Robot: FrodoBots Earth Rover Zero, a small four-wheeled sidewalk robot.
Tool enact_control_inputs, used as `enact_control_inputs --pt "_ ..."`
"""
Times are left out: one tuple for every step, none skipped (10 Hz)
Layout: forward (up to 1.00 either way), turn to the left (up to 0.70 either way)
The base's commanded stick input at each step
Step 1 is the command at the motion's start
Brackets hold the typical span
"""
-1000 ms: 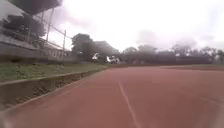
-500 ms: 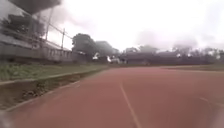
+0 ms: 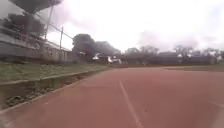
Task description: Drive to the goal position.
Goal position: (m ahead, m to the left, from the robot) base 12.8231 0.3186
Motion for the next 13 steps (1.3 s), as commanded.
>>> enact_control_inputs --pt "0.70 0.01" --pt "0.70 0.01" --pt "0.70 0.01" --pt "0.70 0.01" --pt "0.70 0.01" --pt "0.70 0.01" --pt "0.70 0.01" --pt "0.70 0.01" --pt "0.70 0.01" --pt "0.70 0.01" --pt "0.70 0.01" --pt "0.70 0.01" --pt "0.70 0.01"
